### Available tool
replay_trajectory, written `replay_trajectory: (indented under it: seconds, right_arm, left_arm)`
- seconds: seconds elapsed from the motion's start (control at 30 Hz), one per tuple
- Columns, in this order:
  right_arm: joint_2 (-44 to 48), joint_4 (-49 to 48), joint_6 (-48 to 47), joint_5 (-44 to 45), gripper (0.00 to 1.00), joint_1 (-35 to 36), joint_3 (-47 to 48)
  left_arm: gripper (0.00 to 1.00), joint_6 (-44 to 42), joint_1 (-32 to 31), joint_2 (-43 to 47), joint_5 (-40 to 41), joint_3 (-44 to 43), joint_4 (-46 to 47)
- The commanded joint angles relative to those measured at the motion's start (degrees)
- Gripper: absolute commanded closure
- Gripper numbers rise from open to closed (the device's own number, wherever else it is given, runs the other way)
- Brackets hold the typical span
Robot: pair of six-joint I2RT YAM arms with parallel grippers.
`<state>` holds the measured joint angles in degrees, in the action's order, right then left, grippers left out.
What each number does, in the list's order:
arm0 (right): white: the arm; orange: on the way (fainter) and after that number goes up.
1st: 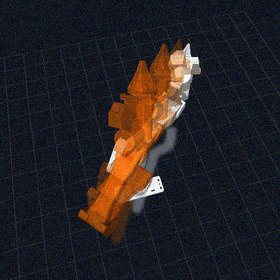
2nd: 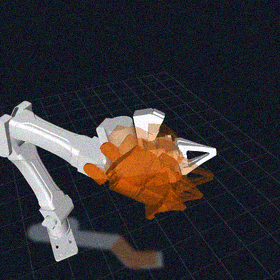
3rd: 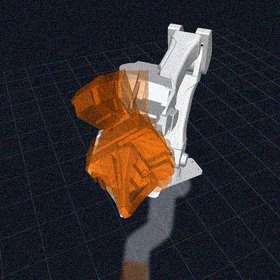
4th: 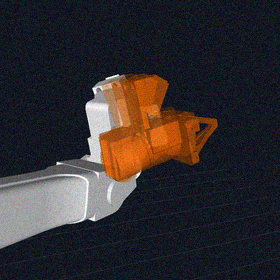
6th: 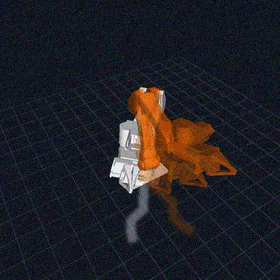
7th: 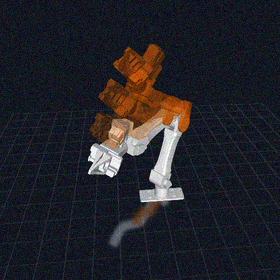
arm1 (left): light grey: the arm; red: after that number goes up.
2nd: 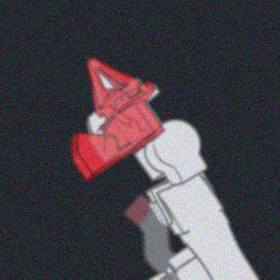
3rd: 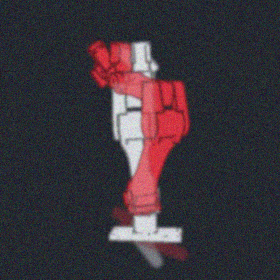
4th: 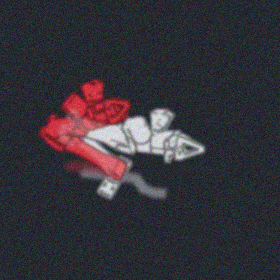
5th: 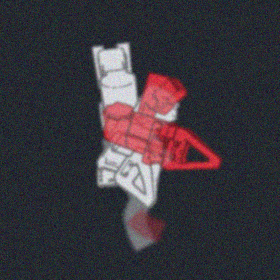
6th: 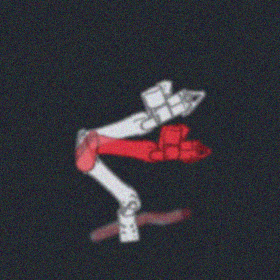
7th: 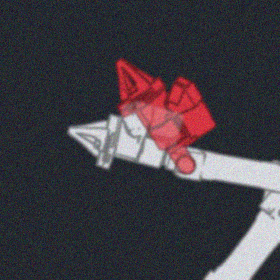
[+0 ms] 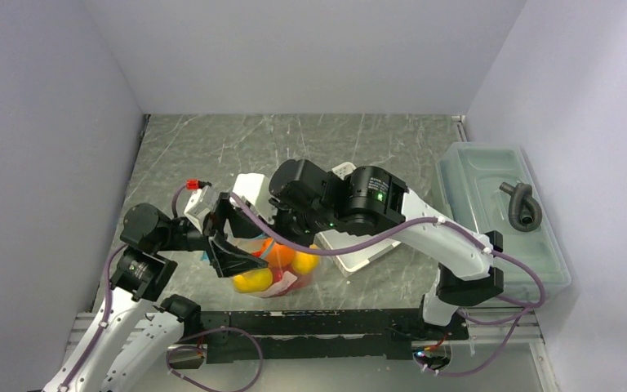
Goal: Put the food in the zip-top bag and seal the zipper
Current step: Zip the zipper food storage bag at the center of the board.
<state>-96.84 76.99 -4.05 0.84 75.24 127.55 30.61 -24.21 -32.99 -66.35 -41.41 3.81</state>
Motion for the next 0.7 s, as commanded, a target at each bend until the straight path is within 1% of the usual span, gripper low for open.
replay_trajectory:
  seconds: [0.0, 0.1, 0.17, 0.23, 0.43, 0.67]
  right_arm:
    - [-0.3, -4.7, 3.9, -0.3, 1.0, -3.0, 4.7]
    - [-0.8, -4.5, 6.7, -0.2, 1.0, -4.5, 5.8]
    - [-1.3, -4.2, 7.2, -0.3, 1.0, -5.0, 6.1]
    - [-1.4, -4.5, 7.3, -0.6, 1.0, -5.0, 5.7]
    - [-1.6, -5.2, 8.1, -2.7, 1.0, -5.0, 6.0]
    - [-2.9, -4.0, 10.6, -1.0, 1.0, -5.0, 8.0]
  left_arm:
    - [0.26, -2.4, -0.2, 0.4, -1.6, -0.6, -1.0]
    - [0.26, -5.8, -0.2, 0.8, -1.1, -1.7, -5.9]
    - [0.26, -8.4, -0.2, 0.8, -0.4, -2.6, -10.1]
    - [0.26, -10.1, -0.2, 0.8, 0.6, -3.3, -12.4]
    - [0.26, -12.0, -0.2, 0.5, 2.9, -3.7, -14.9]
    - [0.27, -13.6, -0.2, -0.3, 4.1, -4.4, -17.4]
